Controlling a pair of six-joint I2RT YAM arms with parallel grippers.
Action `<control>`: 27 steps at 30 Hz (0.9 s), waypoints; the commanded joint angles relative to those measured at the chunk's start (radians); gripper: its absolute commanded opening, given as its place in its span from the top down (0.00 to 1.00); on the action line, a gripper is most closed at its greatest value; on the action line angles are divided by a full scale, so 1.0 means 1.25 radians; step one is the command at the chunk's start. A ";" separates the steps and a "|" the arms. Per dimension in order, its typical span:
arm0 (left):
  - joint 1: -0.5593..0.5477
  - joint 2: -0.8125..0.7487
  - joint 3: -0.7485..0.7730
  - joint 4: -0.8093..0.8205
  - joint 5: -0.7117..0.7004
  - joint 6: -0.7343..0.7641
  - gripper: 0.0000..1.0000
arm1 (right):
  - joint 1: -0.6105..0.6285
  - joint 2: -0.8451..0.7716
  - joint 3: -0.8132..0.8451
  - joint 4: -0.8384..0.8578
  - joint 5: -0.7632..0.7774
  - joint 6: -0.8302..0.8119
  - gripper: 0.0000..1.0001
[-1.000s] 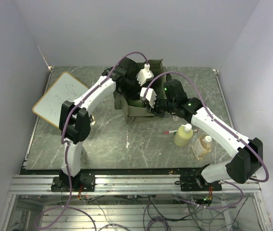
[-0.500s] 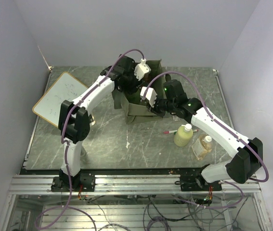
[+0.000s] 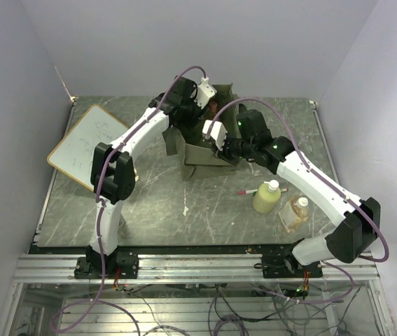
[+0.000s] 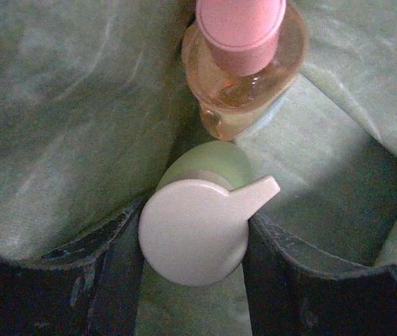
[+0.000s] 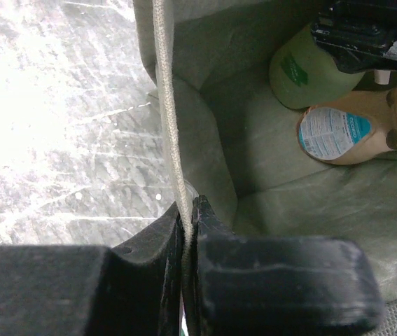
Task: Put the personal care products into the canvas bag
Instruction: Adjust the care product in the canvas bag.
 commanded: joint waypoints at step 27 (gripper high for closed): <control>0.016 -0.080 -0.057 0.122 -0.047 -0.032 0.48 | 0.005 0.048 0.148 -0.058 -0.018 0.019 0.70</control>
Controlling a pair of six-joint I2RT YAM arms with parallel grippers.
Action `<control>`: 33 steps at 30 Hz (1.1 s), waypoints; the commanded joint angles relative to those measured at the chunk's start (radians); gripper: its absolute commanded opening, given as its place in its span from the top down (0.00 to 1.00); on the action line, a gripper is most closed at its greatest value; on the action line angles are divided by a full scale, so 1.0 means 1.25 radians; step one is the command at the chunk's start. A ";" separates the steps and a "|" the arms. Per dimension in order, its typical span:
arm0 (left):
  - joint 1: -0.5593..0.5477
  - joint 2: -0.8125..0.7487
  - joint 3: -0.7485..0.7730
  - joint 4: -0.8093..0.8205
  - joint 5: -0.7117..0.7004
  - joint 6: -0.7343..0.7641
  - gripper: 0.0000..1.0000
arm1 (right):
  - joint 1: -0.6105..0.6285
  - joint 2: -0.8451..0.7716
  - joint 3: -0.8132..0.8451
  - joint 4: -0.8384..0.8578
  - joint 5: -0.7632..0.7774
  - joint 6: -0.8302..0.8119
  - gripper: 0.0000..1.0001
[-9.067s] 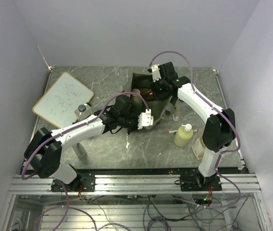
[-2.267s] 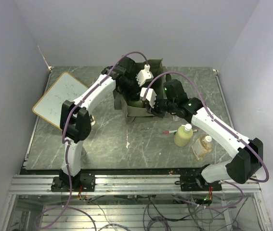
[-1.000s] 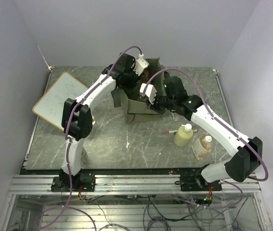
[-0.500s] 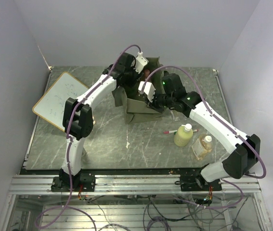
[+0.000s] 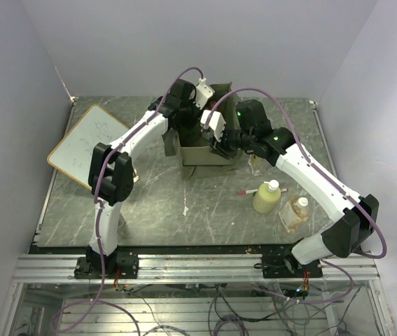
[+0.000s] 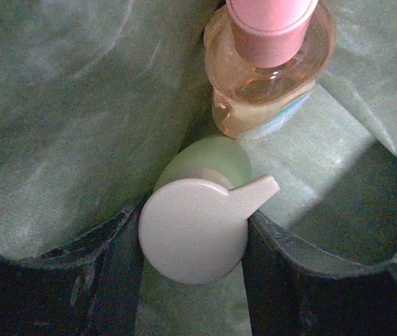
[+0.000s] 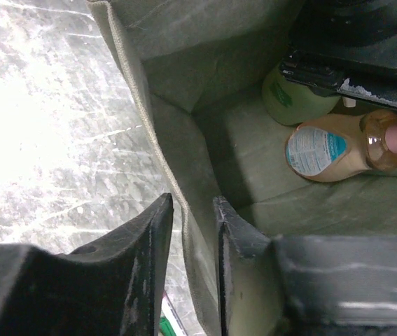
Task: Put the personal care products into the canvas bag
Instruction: Adjust the care product in the canvas bag.
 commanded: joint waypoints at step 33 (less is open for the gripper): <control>0.015 -0.239 -0.010 -0.006 0.161 -0.057 0.03 | 0.000 -0.091 0.151 0.021 0.207 0.162 0.36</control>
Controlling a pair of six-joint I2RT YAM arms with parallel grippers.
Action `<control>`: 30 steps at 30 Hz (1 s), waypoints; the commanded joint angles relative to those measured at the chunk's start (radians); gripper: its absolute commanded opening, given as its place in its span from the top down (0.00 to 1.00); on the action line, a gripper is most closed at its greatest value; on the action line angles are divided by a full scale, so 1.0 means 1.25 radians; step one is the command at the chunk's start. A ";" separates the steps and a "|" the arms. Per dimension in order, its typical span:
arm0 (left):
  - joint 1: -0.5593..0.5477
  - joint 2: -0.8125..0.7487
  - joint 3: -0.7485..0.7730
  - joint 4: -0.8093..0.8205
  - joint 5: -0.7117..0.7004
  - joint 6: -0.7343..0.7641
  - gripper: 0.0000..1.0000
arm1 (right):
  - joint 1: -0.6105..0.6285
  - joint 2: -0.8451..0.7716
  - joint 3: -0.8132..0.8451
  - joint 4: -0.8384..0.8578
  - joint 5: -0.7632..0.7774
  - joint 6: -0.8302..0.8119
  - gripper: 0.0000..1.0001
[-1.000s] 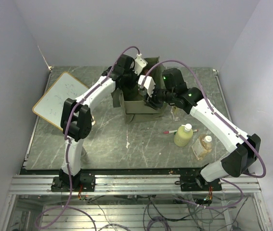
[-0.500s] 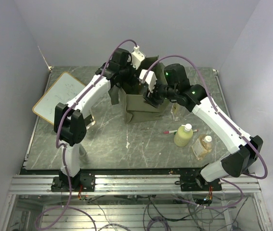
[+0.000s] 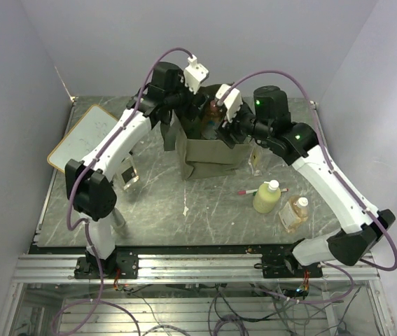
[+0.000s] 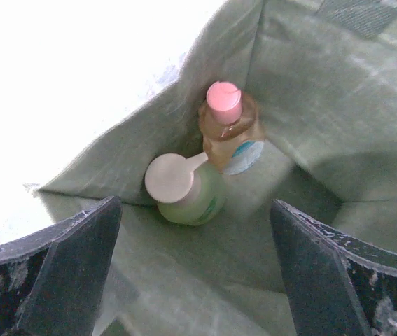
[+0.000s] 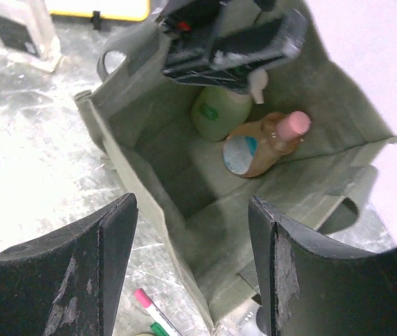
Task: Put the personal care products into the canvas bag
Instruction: Adjust the care product in the canvas bag, then pick up the care product from the center of the board.
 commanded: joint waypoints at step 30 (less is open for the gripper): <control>0.011 -0.223 -0.087 -0.071 0.153 0.060 0.02 | -0.387 -0.014 -0.189 -0.068 0.103 0.208 0.14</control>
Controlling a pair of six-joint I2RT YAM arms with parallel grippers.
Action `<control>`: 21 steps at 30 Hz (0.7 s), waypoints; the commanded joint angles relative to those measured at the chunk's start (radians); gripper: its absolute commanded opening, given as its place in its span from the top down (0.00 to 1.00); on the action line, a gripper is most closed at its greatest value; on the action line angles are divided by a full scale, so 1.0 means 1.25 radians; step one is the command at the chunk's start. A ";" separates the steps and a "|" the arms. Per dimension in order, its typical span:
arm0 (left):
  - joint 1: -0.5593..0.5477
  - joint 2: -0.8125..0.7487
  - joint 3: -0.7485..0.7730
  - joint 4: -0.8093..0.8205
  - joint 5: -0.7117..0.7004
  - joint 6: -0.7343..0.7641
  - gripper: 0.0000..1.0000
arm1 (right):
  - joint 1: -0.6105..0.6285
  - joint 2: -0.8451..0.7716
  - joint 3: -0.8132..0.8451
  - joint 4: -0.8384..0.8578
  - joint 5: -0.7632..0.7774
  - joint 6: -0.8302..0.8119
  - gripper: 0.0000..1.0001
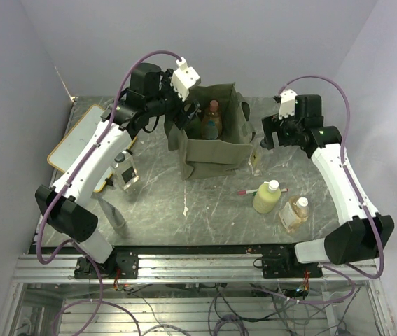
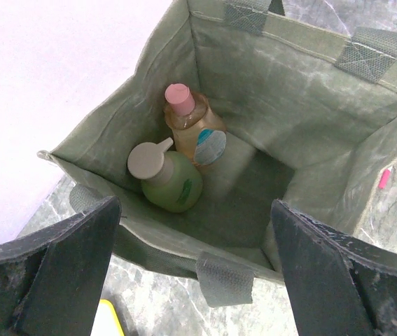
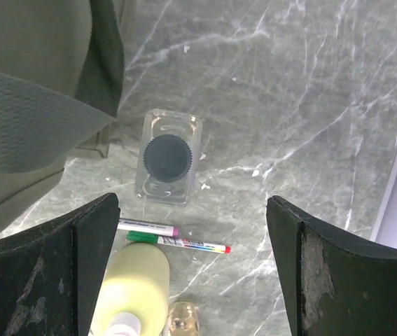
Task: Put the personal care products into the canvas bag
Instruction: Pick up the care product from the center of the board.
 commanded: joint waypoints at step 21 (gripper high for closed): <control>0.007 0.003 0.004 0.000 0.058 0.010 0.00 | -0.029 0.222 0.000 0.050 -0.106 0.034 0.25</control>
